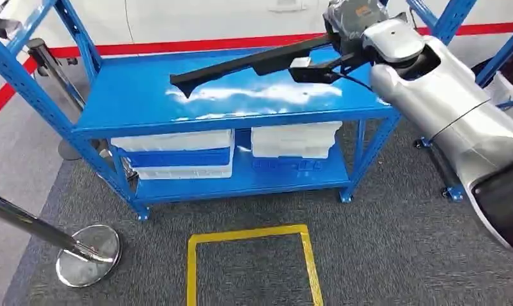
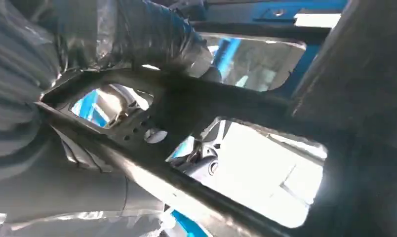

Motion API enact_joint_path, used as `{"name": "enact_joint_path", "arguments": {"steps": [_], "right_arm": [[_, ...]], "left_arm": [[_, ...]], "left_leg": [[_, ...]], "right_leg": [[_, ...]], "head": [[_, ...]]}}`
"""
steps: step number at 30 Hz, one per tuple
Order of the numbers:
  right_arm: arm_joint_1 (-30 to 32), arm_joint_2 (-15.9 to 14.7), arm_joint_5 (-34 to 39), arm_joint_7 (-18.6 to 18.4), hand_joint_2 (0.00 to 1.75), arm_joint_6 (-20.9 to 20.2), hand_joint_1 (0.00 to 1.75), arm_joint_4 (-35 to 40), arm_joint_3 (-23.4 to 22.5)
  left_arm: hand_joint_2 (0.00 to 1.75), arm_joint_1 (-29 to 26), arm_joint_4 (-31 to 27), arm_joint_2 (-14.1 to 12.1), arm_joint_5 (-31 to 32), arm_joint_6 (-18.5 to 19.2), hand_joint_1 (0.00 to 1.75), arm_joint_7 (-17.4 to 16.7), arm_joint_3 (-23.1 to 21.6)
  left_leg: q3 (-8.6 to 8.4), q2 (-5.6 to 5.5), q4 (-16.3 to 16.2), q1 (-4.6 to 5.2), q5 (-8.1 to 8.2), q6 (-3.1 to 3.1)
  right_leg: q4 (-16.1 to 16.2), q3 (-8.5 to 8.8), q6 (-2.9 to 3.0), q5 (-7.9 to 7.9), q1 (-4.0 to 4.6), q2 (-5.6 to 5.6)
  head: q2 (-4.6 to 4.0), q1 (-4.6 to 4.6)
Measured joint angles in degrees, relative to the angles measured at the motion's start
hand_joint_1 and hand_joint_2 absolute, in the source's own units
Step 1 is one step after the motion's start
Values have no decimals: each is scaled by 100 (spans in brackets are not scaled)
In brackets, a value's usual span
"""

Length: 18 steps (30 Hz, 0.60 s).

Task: Take the parts from the cabinet and place them on the table.

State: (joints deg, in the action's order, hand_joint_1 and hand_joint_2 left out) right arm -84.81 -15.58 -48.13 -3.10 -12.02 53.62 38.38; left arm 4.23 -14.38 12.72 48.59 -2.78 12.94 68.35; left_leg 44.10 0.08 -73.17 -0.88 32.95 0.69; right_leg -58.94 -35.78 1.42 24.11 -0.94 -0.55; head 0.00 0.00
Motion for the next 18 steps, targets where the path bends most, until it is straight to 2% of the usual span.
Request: {"name": "enact_joint_path", "arguments": {"steps": [1, 2, 3, 4, 5, 6, 7, 9, 11, 12, 13, 14, 15, 16, 17, 18], "right_arm": [[4, 9, 0, 0, 175, 0, 175, -4, 7], [9, 9, 0, -2, 175, 2, 175, -11, 7], [12, 9, 0, 0, 175, 2, 175, -11, 7], [12, 9, 0, 0, 175, 4, 175, -11, 7], [10, 9, 0, 0, 175, 4, 175, -11, 7], [2, 9, 0, 2, 175, 7, 175, -2, 7], [-11, -5, 0, 0, 175, 13, 175, -4, 4], [-18, -4, 0, -9, 175, 13, 175, -11, 7], [3, -9, 0, -9, 175, 13, 175, -15, 7], [2, -33, 0, -9, 175, 11, 175, -35, 7], [-3, -28, 0, -9, 175, 11, 175, -35, 7], [-4, -31, 0, -7, 175, 13, 175, -37, 7], [8, -37, 0, -9, 175, 13, 175, -39, 7], [20, -42, 0, -9, 175, 15, 175, -42, 7], [37, -46, 0, -11, 175, 15, 175, -48, 7], [57, -50, 0, -11, 175, 15, 175, -55, 7]], "left_arm": [[175, 7, 0, 0, 2, 0, 0, 0, 0], [175, 16, 0, 0, 4, 0, 0, 0, 0], [175, 23, 0, -2, 7, -2, 0, -2, 0], [175, 29, 0, -2, 9, -2, 0, -7, 0], [175, 32, 0, -4, 11, -2, 0, -7, 0], [175, 45, 0, -11, 22, -2, 0, -9, 0], [175, 45, 0, -18, 24, -4, 0, -7, 0], [175, 37, 0, -18, 24, -4, 0, -7, 0], [175, 39, 0, -17, 24, -4, 0, -15, 0], [175, 44, 2, 0, 24, -2, 0, -17, 0], [175, 48, 2, 0, 26, -2, 0, -17, 0], [175, 45, 2, -2, 26, 0, 0, -15, 0], [175, 39, 2, -7, 26, 2, 0, -15, 2], [175, 39, 2, -7, 26, 2, 0, -13, 2], [175, 38, 2, -7, 24, 0, 0, -11, 2], [175, 31, 2, -7, 24, 0, 0, -11, 4]], "left_leg": [[14, 0, -276, -5, 21, 8], [-61, 0, -426, -6, -131, 8], [-238, 0, -325, -5, -350, -1], [-523, 0, -24, -5, -554, -17], [-780, 0, 284, -5, -605, -33], [-1313, -5, 929, -3, -407, -79], [-1627, -11, 1486, 35, -199, -94], [-1534, -27, 1510, 65, -252, -108], [-1465, -23, 1555, 54, -364, -181], [-1427, 31, 1596, 13, -498, -243], [-1330, 37, 1598, 19, -574, -311], [-1225, 51, 1593, 26, -663, -346], [-1117, 50, 1588, 34, -749, -343], [-1025, 50, 1577, 36, -813, -343], [-913, 50, 1556, 38, -887, -336], [-793, 51, 1526, 37, -954, -328]], "right_leg": [[-6, -83, -3, -63, 7, 4], [-16, -197, -13, -147, 12, 7], [-27, -294, -27, -217, 14, 10], [-37, -382, -43, -282, 14, 11], [-47, -438, -58, -325, 14, 12], [-75, -487, -93, -389, 19, 8], [-92, -527, -128, -428, 39, 0], [-9, -529, -188, -589, 17, -29], [71, -542, -259, -717, 37, -25], [-22, -628, -277, -464, -1, 38], [-258, -706, -292, -99, 14, 46], [-684, -804, -321, 312, 9, 46], [-1172, -892, -344, 634, 6, 45], [-1513, -938, -357, 758, 5, 46], [-1789, -927, -367, 730, 4, 46], [-1831, -809, -369, 517, 4, 45]], "head": [[-2, 2], [0, 0], [-2, 0], [-2, 0], [-2, 0], [-2, -2], [-2, 4], [-2, 0], [0, 7], [-2, 2], [0, 5], [0, 6], [0, 2], [-2, 2], [0, 2], [-2, 2]]}}
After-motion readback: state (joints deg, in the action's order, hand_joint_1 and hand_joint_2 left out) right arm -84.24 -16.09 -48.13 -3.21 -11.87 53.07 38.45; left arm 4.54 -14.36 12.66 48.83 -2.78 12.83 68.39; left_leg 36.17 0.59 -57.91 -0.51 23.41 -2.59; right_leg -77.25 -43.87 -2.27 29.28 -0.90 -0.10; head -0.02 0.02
